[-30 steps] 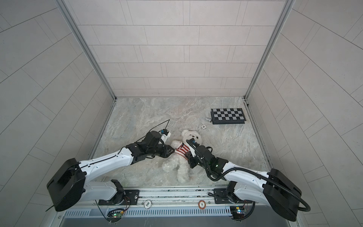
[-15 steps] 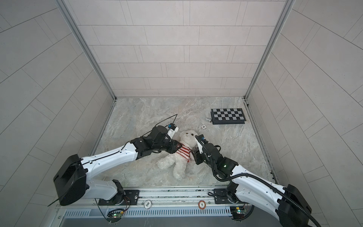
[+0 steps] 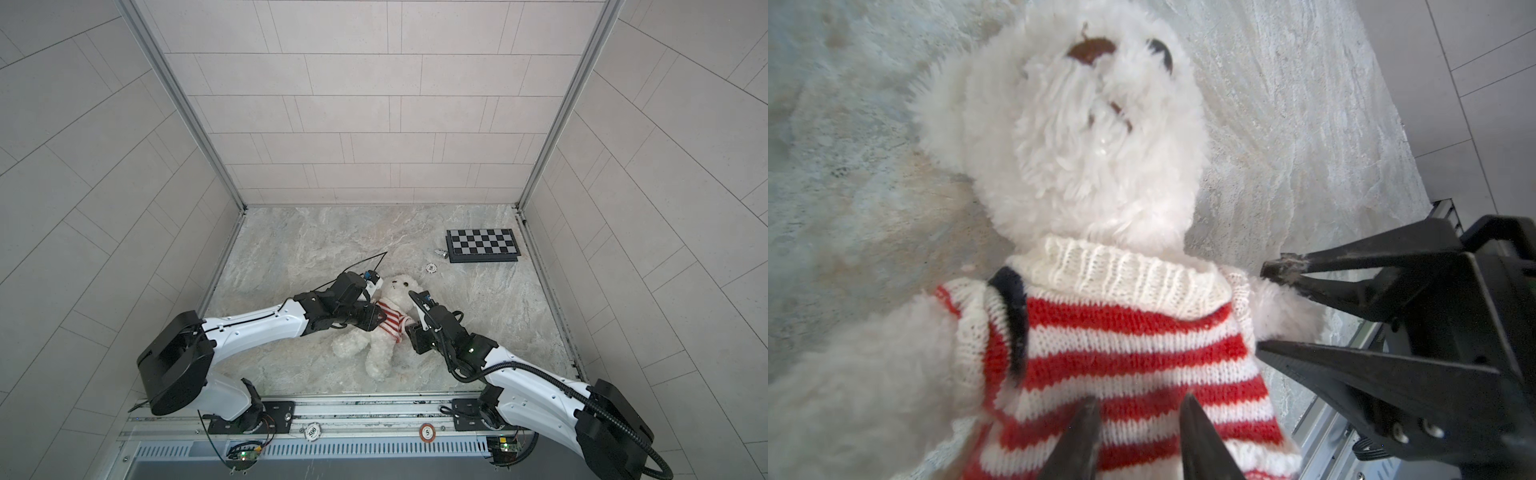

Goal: Dress the teddy bear

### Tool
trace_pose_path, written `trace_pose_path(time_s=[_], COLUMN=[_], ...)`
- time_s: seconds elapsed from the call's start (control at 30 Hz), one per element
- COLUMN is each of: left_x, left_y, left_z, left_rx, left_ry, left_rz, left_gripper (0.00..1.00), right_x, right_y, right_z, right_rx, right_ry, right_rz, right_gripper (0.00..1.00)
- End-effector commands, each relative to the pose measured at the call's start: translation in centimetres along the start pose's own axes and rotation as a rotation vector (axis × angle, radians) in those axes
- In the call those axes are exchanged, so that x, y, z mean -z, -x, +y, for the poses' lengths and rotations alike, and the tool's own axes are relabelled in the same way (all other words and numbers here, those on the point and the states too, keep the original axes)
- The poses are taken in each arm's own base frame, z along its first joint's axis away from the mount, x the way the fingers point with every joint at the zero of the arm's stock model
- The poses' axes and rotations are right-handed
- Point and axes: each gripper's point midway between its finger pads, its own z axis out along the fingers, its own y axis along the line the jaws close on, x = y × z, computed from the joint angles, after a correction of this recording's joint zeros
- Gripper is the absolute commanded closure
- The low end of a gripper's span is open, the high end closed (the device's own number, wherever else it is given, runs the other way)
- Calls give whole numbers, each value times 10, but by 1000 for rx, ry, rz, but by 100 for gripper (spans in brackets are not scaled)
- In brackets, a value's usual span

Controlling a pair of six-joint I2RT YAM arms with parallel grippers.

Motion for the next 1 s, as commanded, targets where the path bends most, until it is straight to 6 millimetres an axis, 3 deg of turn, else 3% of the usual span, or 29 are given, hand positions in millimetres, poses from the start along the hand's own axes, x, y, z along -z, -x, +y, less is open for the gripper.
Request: trace_pose_path(time_s=[0.0, 0.1, 0.2, 0.33, 0.47, 0.63, 0.83, 0.97], left_x=[-6, -6, -1, 8, 15, 36, 72, 83], left_y=[-16, -19, -14, -3, 5, 12, 9, -1], left_z=[14, 20, 26, 29, 32, 21, 17, 5], left_rx=[-5, 3, 27, 55, 75, 79, 49, -9], left_ry=[49, 66, 65, 26, -1, -52, -45, -50], left_rz=[36, 34, 3, -44, -70, -132, -205, -199], left_gripper=[65, 67, 68, 67, 66, 65, 41, 25], right_x=[0, 6, 20, 47, 63, 51, 32, 28], right_y=[-2, 10, 36, 77, 103, 111, 114, 119], right_z=[-4, 4, 25, 60, 77, 62, 47, 42], right_rx=[-16, -3, 15, 38, 45, -9, -83, -109], right_ry=[-10, 25, 115, 259, 310, 217, 148, 123], right_rz=[3, -32, -113, -212, -268, -282, -309, -328], right_gripper=[61, 79, 93, 100, 100, 98, 98, 98])
